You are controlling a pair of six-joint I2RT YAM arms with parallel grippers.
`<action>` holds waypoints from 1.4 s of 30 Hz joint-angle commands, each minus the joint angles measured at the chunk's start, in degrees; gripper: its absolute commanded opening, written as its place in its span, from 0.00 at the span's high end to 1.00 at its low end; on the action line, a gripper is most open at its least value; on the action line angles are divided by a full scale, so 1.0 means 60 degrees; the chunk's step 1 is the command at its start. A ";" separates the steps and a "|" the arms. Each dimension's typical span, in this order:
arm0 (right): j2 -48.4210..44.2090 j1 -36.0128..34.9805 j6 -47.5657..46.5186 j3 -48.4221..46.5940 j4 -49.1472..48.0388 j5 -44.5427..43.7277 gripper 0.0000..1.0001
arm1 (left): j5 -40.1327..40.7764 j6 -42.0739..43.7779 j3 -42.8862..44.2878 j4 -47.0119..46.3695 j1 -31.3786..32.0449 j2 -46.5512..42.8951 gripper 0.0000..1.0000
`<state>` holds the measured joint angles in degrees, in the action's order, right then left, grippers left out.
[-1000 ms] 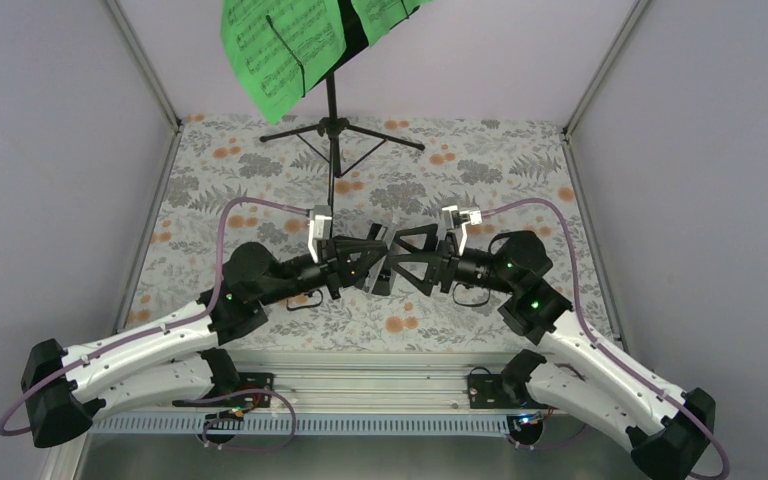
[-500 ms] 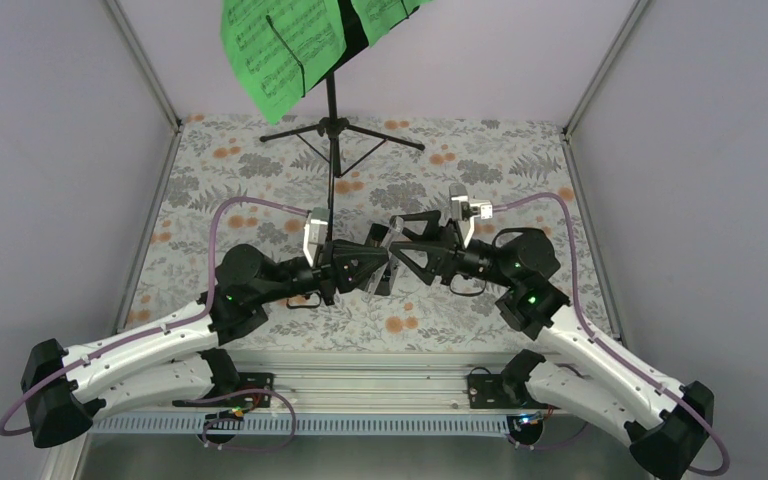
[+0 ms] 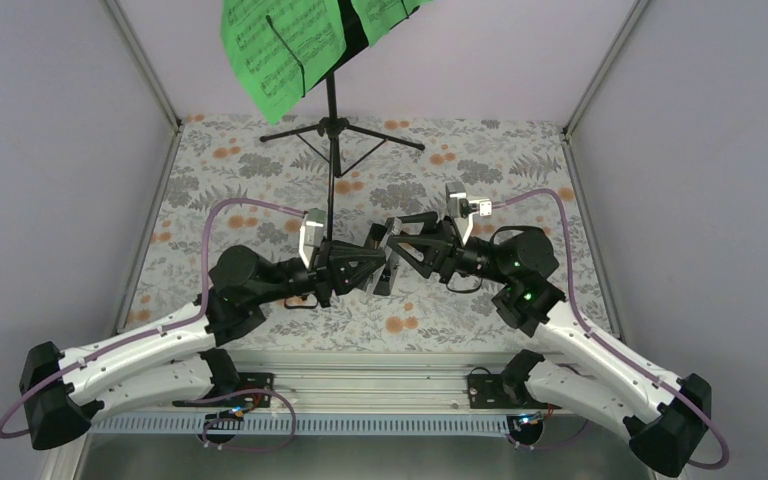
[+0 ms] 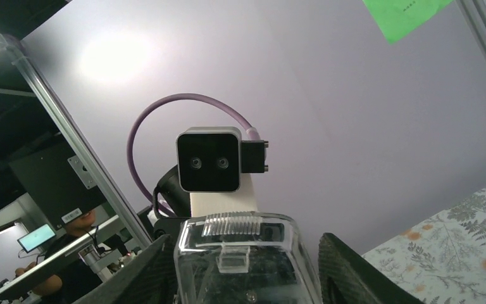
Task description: Pack up the instrument practice props
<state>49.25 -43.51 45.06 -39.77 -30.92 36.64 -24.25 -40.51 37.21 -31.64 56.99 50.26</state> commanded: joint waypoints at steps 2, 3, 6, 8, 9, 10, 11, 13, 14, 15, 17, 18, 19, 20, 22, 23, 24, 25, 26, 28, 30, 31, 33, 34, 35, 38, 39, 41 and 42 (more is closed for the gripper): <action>0.0063 -0.0144 -0.0072 -0.0279 0.0020 -0.0137 0.47 | 0.0021 0.0244 -0.0014 -0.0309 -0.0047 -0.0172 0.98; 0.0087 -0.0146 -0.0105 -0.0298 0.0097 -0.0131 0.47 | 0.0020 0.0259 0.0008 -0.0294 -0.0043 -0.0161 0.98; 0.0150 -0.0172 -0.0127 -0.0329 0.0172 -0.0159 0.45 | 0.0017 0.0263 -0.0004 -0.0294 -0.0050 -0.0146 0.98; 0.0195 -0.0183 -0.0127 -0.0330 0.0183 -0.0153 0.44 | 0.0000 0.0278 -0.0009 -0.0304 -0.0050 -0.0113 0.98; 0.0202 -0.0189 -0.0138 -0.0343 0.0174 -0.0154 0.44 | -0.0005 0.0285 -0.0006 -0.0308 -0.0045 -0.0111 0.98; 0.0212 -0.0190 -0.0141 -0.0339 0.0174 -0.0166 0.46 | -0.0013 0.0278 -0.0002 -0.0306 -0.0046 -0.0091 0.98; 0.0226 -0.0201 -0.0154 -0.0323 0.0147 -0.0161 0.50 | -0.0016 0.0281 0.0002 -0.0308 -0.0050 -0.0099 0.98; 0.0213 -0.0205 -0.0167 -0.0308 0.0120 -0.0200 0.58 | -0.0001 0.0286 -0.0005 -0.0285 -0.0050 -0.0092 0.98; 0.0194 -0.0205 -0.0172 -0.0300 0.0116 -0.0211 0.61 | 0.0019 0.0304 -0.0002 -0.0252 -0.0049 -0.0086 0.98; 0.0182 -0.0212 -0.0184 -0.0277 0.0118 -0.0232 0.63 | 0.0058 0.0319 -0.0001 -0.0199 -0.0047 -0.0088 0.98; 0.0146 -0.0220 -0.0232 -0.0238 0.0114 -0.0293 0.64 | 0.0172 0.0332 -0.0004 -0.0059 -0.0049 -0.0104 0.98; 0.0125 -0.0220 -0.0254 -0.0216 0.0152 -0.0341 0.65 | 0.0286 0.0310 0.0002 0.0036 -0.0050 -0.0119 0.97; 0.0082 -0.0220 -0.0300 -0.0186 0.0201 -0.0424 0.66 | 0.0386 0.0307 -0.0005 0.0140 -0.0050 -0.0130 0.96; 0.0038 -0.0219 -0.0346 -0.0164 0.0273 -0.0512 0.66 | 0.0463 0.0314 -0.0013 0.0239 -0.0043 -0.0159 0.94; -0.0072 -0.0220 -0.0508 -0.0143 0.0517 -0.0714 0.66 | 0.0639 0.0353 -0.0018 0.0463 -0.0048 -0.0233 0.87; -0.0142 -0.0220 -0.0681 -0.0151 0.0719 -0.0854 0.66 | 0.0731 0.0382 -0.0004 0.0631 -0.0056 -0.0285 0.78; -0.0230 -0.0220 -0.0800 -0.0161 0.0968 -0.0985 0.67 | 0.0830 0.0452 0.0009 0.0844 -0.0062 -0.0363 0.68; -0.0318 -0.0212 -0.0964 -0.0193 0.1240 -0.1182 0.67 | 0.0928 0.0561 0.0020 0.1074 -0.0065 -0.0426 0.54; -0.0418 -0.0219 -0.1229 -0.0227 0.1571 -0.1374 0.67 | 0.1087 0.0690 0.0038 0.1405 -0.0065 -0.0537 0.39; -0.0608 -0.0220 -0.1617 -0.0295 0.2224 -0.1770 0.67 | 0.1424 0.0955 0.0022 0.2048 -0.0057 -0.0743 0.18; -0.0774 -0.0220 -0.2017 -0.0422 0.2967 -0.2225 0.68 | 0.1787 0.1299 -0.0065 0.2702 -0.0060 -0.0990 0.09; -0.0866 -0.0212 -0.2218 -0.0474 0.3358 -0.2482 0.68 | 0.1986 0.1447 -0.0127 0.3022 -0.0061 -0.1151 0.06; -0.1047 -0.0219 -0.2602 -0.0529 0.4012 -0.3116 0.68 | 0.2377 0.1856 -0.0390 0.3475 -0.0086 -0.1460 0.00; -0.1127 -0.0212 -0.2775 -0.0516 0.4311 -0.3382 0.68 | 0.2585 0.2024 -0.0634 0.3622 -0.0141 -0.1634 0.00; -0.1190 -0.0215 -0.2924 -0.0500 0.4555 -0.3674 0.68 | 0.2712 0.2083 -0.0915 0.3680 -0.0267 -0.1757 0.00; -0.1349 -0.0220 -0.3300 -0.0421 0.5249 -0.4452 0.68 | 0.2060 0.1807 -0.1808 0.3385 -0.0901 -0.1801 0.00; -0.1377 -0.0220 -0.3400 -0.0398 0.5356 -0.4644 0.68 | 0.1902 0.1708 -0.2071 0.3193 -0.1083 -0.1712 0.00; -0.1396 -0.0218 -0.3562 -0.0351 0.5612 -0.4952 0.68 | 0.1640 0.1706 -0.2457 0.2910 -0.1301 -0.1272 0.00; -0.1405 -0.0212 -0.3632 -0.0325 0.5672 -0.5051 0.68 | 0.1519 0.1791 -0.2583 0.2740 -0.1408 -0.1010 0.00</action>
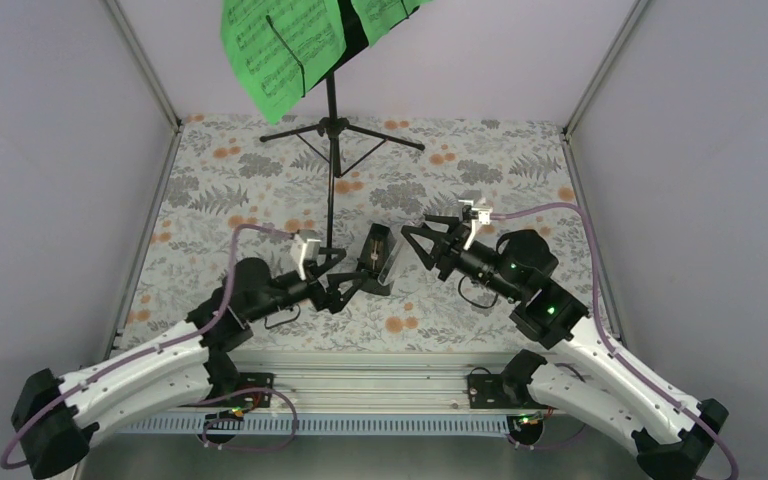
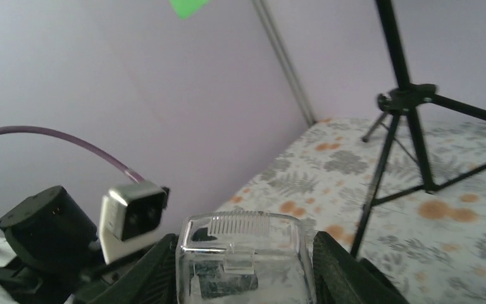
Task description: Pack up the instrument practice props
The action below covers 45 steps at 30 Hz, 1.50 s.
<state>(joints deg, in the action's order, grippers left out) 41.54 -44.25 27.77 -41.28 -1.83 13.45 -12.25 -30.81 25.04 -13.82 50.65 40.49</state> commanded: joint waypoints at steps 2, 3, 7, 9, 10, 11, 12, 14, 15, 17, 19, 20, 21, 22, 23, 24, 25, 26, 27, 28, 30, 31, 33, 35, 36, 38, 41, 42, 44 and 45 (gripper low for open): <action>-0.0113 -0.0095 -0.0838 -0.0013 0.0881 -0.1292 0.68 | -0.0773 0.0396 -0.0741 -0.0550 -0.0645 0.1236 0.00; -0.0110 -0.0096 -0.0855 0.0027 0.0889 -0.1327 0.68 | -0.0961 0.0518 -0.0809 -0.0755 -0.0823 0.1578 0.00; -0.0126 -0.0092 -0.0827 0.0171 0.0839 -0.1385 0.68 | -0.1771 0.0826 -0.1044 -0.1994 -0.1665 0.3071 0.00; -0.0162 -0.0096 -0.0798 0.0235 0.0810 -0.1402 0.68 | -0.2169 0.0972 -0.1056 -0.2616 -0.1950 0.3854 0.00; -0.0175 -0.0092 -0.0791 0.0255 0.0814 -0.1416 0.68 | -0.2335 0.1036 -0.1031 -0.2874 -0.2015 0.4228 0.00; -0.0189 -0.0092 -0.0790 0.0260 0.0835 -0.1428 0.68 | -0.2481 0.1088 -0.1015 -0.3109 -0.2056 0.4548 0.00; -0.0204 -0.0095 -0.0790 0.0273 0.0843 -0.1452 0.68 | -0.2612 0.1135 -0.1004 -0.3366 -0.2068 0.4857 0.00; -0.0248 -0.0090 -0.0790 0.0273 0.0896 -0.1512 0.68 | -0.2768 0.1260 -0.0957 -0.3704 -0.2085 0.5374 0.00; -0.0266 -0.0095 -0.0803 0.0264 0.0911 -0.1527 0.68 | -0.2797 0.1332 -0.0909 -0.3744 -0.2098 0.5598 0.00; -0.0295 -0.0095 -0.0839 0.0258 0.0964 -0.1594 0.68 | -0.2793 0.1435 -0.0836 -0.3753 -0.2099 0.5936 0.01; -0.0329 -0.0095 -0.0856 0.0269 0.0983 -0.1650 0.68 | -0.2841 0.1485 -0.0855 -0.3872 -0.2099 0.6146 0.01; -0.0324 -0.0092 -0.0874 0.0273 0.0988 -0.1685 0.68 | -0.2840 0.1474 -0.0894 -0.3945 -0.2099 0.6223 0.01; -0.0319 -0.0095 -0.0889 0.0293 0.0974 -0.1717 0.68 | -0.2838 0.1465 -0.0925 -0.4010 -0.2099 0.6299 0.01; -0.0315 -0.0094 -0.0901 0.0318 0.0954 -0.1748 0.68 | -0.2844 0.1448 -0.0965 -0.4090 -0.2099 0.6378 0.01; -0.0298 -0.0096 -0.0907 0.0343 0.0919 -0.1765 0.68 | -0.2850 0.1427 -0.0989 -0.4173 -0.2099 0.6476 0.01; -0.0296 -0.0096 -0.0906 0.0364 0.0890 -0.1761 0.68 | -0.2871 0.1405 -0.1004 -0.4267 -0.2099 0.6581 0.02; -0.0279 -0.0096 -0.0907 0.0381 0.0842 -0.1770 0.68 | -0.2930 0.1380 -0.1016 -0.4366 -0.2088 0.6693 0.02; -0.0264 -0.0096 -0.0902 0.0393 0.0807 -0.1758 0.68 | -0.2989 0.1358 -0.1022 -0.4470 -0.2085 0.6786 0.02; -0.0259 -0.0092 -0.0894 0.0423 0.0770 -0.1757 0.68 | -0.3047 0.1326 -0.1031 -0.4589 -0.2078 0.6898 0.03; -0.0258 -0.0095 -0.0893 0.0438 0.0749 -0.1757 0.68 | -0.3104 0.1282 -0.1032 -0.4732 -0.2071 0.6999 0.03; -0.0258 -0.0096 -0.0893 0.0473 0.0717 -0.1772 0.68 | -0.3233 0.1180 -0.1006 -0.4973 -0.2045 0.7173 0.03; -0.0256 -0.0092 -0.0893 0.0485 0.0720 -0.1779 0.68 | -0.3300 0.1145 -0.0988 -0.5044 -0.1985 0.7256 0.04; -0.0271 -0.0094 -0.0925 0.0526 0.0714 -0.1822 0.68 | -0.3333 0.1110 -0.0889 -0.5089 -0.1776 0.7370 0.04; -0.0286 -0.0092 -0.0996 0.0674 0.0716 -0.1974 0.68 | -0.3299 0.1079 -0.0793 -0.5136 -0.1465 0.7438 0.04; -0.0309 -0.0095 -0.1054 0.0817 0.0694 -0.2108 0.68 | -0.3300 0.1033 -0.0762 -0.5220 -0.1288 0.7498 0.04; -0.0432 -0.0096 -0.1186 0.1156 0.0548 -0.2454 0.68 | -0.3319 0.0867 -0.0700 -0.5549 -0.0988 0.7664 0.04; -0.0588 -0.0096 -0.1370 0.1610 0.0279 -0.2847 0.68 | -0.3283 0.0594 -0.0512 -0.6125 -0.0482 0.8144 0.04; -0.0633 -0.0096 -0.1419 0.1731 0.0136 -0.2911 0.68 | -0.3339 0.0509 -0.0383 -0.6297 -0.0335 0.8335 0.04; -0.0700 -0.0096 -0.1458 0.1980 -0.0222 -0.2944 0.68 | -0.3572 0.0125 -0.0264 -0.6810 -0.0188 0.8656 0.04; -0.0729 -0.0085 -0.1462 0.2118 -0.0435 -0.2943 0.68 | -0.3620 -0.0099 -0.0330 -0.7205 -0.0181 0.8705 0.04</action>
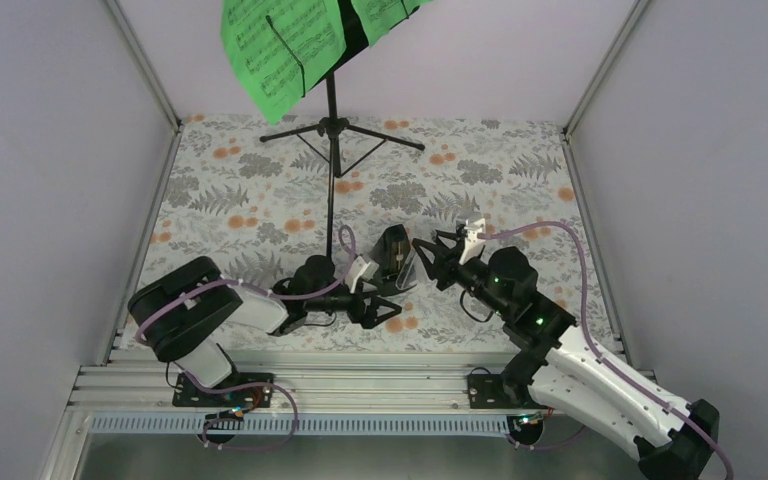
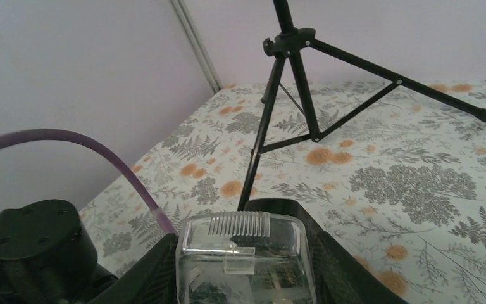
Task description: Pack up the instrument practice props
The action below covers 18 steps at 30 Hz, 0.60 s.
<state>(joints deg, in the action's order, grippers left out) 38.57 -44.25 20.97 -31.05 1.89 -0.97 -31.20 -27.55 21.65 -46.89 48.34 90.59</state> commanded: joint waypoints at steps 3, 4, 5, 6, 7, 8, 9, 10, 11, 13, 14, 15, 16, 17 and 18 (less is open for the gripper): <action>-0.0267 -0.0114 -0.0446 0.0831 -0.1689 -0.0596 0.69 | -0.0210 -0.1016 -0.0177 -0.2240 0.0121 -0.0107 0.04; -0.0267 -0.0137 -0.0492 0.0968 -0.1889 -0.0685 0.69 | -0.0103 -0.1038 -0.0306 -0.2102 0.0050 -0.0428 0.04; -0.0262 -0.0184 -0.0518 0.1137 -0.2171 -0.0830 0.69 | 0.0016 -0.1034 -0.0442 -0.1880 -0.0015 -0.0796 0.04; -0.0246 -0.0211 -0.0547 0.1332 -0.2439 -0.0958 0.69 | 0.0136 -0.1000 -0.0576 -0.1620 -0.0109 -0.1214 0.04; -0.0215 -0.0268 -0.0567 0.1538 -0.2745 -0.1029 0.69 | 0.0207 -0.0965 -0.0717 -0.1323 -0.0211 -0.1638 0.03; -0.0138 -0.0322 -0.0586 0.1728 -0.3047 -0.1087 0.70 | 0.0273 -0.0930 -0.0815 -0.0940 -0.0330 -0.2127 0.03; -0.0031 -0.0393 -0.0594 0.1876 -0.3266 -0.1160 0.70 | 0.0338 -0.0887 -0.0873 -0.0490 -0.0462 -0.2609 0.03; 0.0081 -0.0501 -0.0626 0.1988 -0.3487 -0.1347 0.70 | 0.0423 -0.0804 -0.0844 0.0069 -0.0639 -0.3092 0.03; 0.0201 -0.0634 -0.0654 0.2034 -0.3652 -0.1457 0.70 | 0.0560 -0.0701 -0.0778 0.0777 -0.0720 -0.3543 0.03; 0.0418 -0.0979 -0.0838 0.2156 -0.3979 -0.2176 0.71 | 0.0850 -0.0392 -0.0312 0.2256 -0.0932 -0.4316 0.02; 0.0511 -0.1149 -0.0942 0.2194 -0.4098 -0.2512 0.71 | 0.0976 -0.0215 -0.0083 0.2913 -0.1004 -0.4620 0.02; 0.0605 -0.1319 -0.1036 0.2213 -0.4221 -0.2840 0.70 | 0.1107 -0.0096 0.0156 0.3435 -0.1061 -0.4863 0.01; 0.0684 -0.1494 -0.1128 0.2235 -0.4319 -0.3097 0.70 | 0.1232 -0.0006 0.0367 0.3892 -0.1123 -0.5106 0.01; 0.0755 -0.1666 -0.1204 0.2251 -0.4459 -0.3353 0.70 | 0.1307 0.0077 0.0584 0.4247 -0.1178 -0.5195 0.01; 0.0820 -0.1865 -0.1277 0.2270 -0.4598 -0.3602 0.70 | 0.1385 0.0127 0.0799 0.4592 -0.1218 -0.5254 0.01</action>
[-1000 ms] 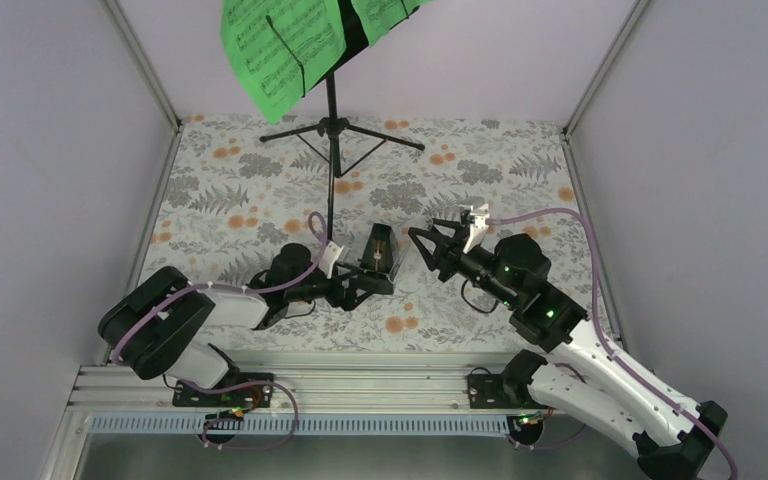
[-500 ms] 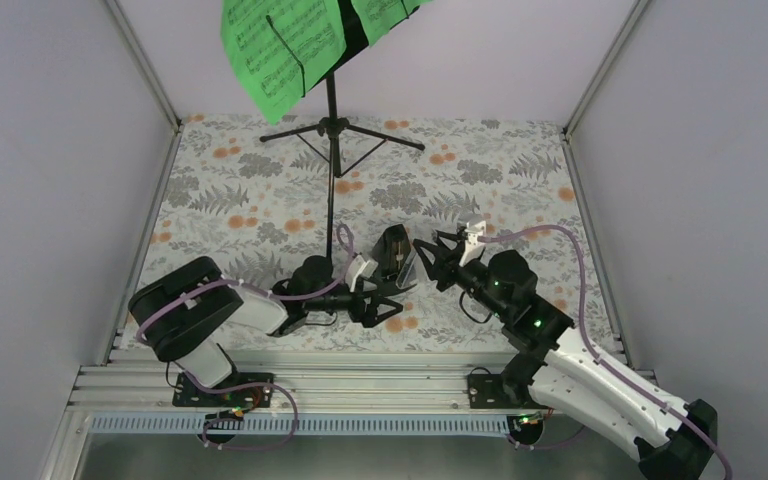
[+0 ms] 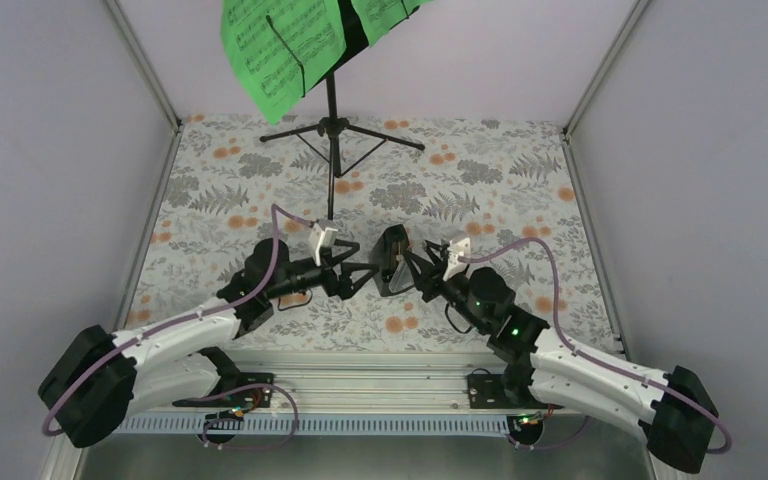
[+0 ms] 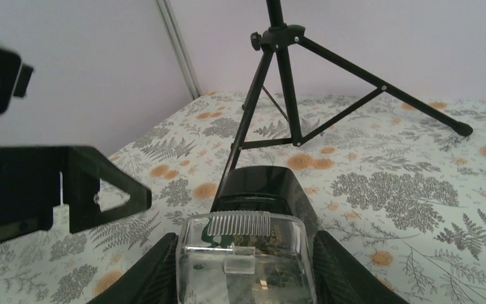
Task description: Pack up the instrument practice props
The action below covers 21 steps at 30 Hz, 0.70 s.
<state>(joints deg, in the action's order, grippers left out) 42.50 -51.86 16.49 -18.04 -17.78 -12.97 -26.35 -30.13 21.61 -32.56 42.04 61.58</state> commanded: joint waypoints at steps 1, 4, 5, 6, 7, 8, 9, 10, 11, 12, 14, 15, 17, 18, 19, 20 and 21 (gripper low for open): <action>0.0250 -0.0796 -0.0582 0.0132 -0.1461 -0.1910 0.70 | 0.0626 0.0611 0.0984 0.2489 -0.0210 -0.0413 0.01; 0.0568 -0.1495 -0.0821 0.0259 -0.2042 -0.2987 0.70 | 0.0633 0.0748 0.1326 0.2803 -0.0261 -0.0296 0.01; 0.0694 -0.1690 -0.0947 0.0329 -0.2236 -0.3341 0.70 | 0.0617 0.0750 0.1355 0.2754 -0.0268 -0.0225 0.01; 0.0852 -0.1848 -0.1046 0.0358 -0.2374 -0.3655 0.70 | 0.0576 0.0734 0.1378 0.2692 -0.0267 -0.0152 0.01; 0.0987 -0.1958 -0.1128 0.0389 -0.2507 -0.3917 0.70 | 0.0529 0.0688 0.1387 0.2577 -0.0279 -0.0068 0.01; 0.1114 -0.2046 -0.1206 0.0428 -0.2620 -0.4102 0.70 | 0.0470 0.0644 0.1393 0.2484 -0.0283 -0.0010 0.01; 0.1214 -0.2123 -0.1250 0.0460 -0.2750 -0.4230 0.70 | 0.0415 0.0570 0.1383 0.2394 -0.0283 0.0049 0.01; 0.1261 -0.2179 -0.1292 0.0521 -0.2916 -0.4337 0.70 | 0.0392 0.0512 0.1371 0.2313 -0.0283 0.0082 0.00; 0.1291 -0.2213 -0.1288 0.0603 -0.3091 -0.4440 0.70 | 0.0379 0.0461 0.1356 0.2232 -0.0287 0.0102 0.01; 0.1302 -0.2236 -0.1297 0.0700 -0.3363 -0.4534 0.70 | 0.0374 0.0421 0.1314 0.2156 -0.0295 0.0099 0.01; 0.1357 -0.2253 -0.1326 0.0933 -0.3979 -0.4633 0.70 | 0.0377 0.0360 0.1228 0.2025 -0.0297 0.0154 0.01; 0.1408 -0.2250 -0.1364 0.0990 -0.4170 -0.4668 0.70 | 0.0370 0.0343 0.1196 0.1994 -0.0298 0.0190 0.01; 0.1589 -0.2243 -0.1403 0.0996 -0.4356 -0.4706 0.70 | 0.0331 0.0282 0.1141 0.1950 -0.0298 0.0239 0.01; 0.1678 -0.2241 -0.1411 0.1002 -0.4452 -0.4656 0.70 | 0.0304 0.0242 0.1108 0.1897 -0.0289 0.0265 0.01; 0.1744 -0.2250 -0.1426 0.1001 -0.4528 -0.4595 0.70 | 0.0304 0.0211 0.1089 0.1861 -0.0297 0.0268 0.01; 0.1807 -0.2244 -0.1442 0.1000 -0.4603 -0.4537 0.70 | 0.0305 0.0203 0.1063 0.1840 -0.0298 0.0261 0.01; 0.1868 -0.2251 -0.1465 0.1000 -0.4673 -0.4515 0.70 | 0.0305 0.0195 0.1049 0.1837 -0.0296 0.0255 0.01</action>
<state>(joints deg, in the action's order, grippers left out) 52.51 -64.58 8.78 -12.67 -38.81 -37.21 -23.88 -27.94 28.67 -19.33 40.60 62.67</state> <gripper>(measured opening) 0.429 0.994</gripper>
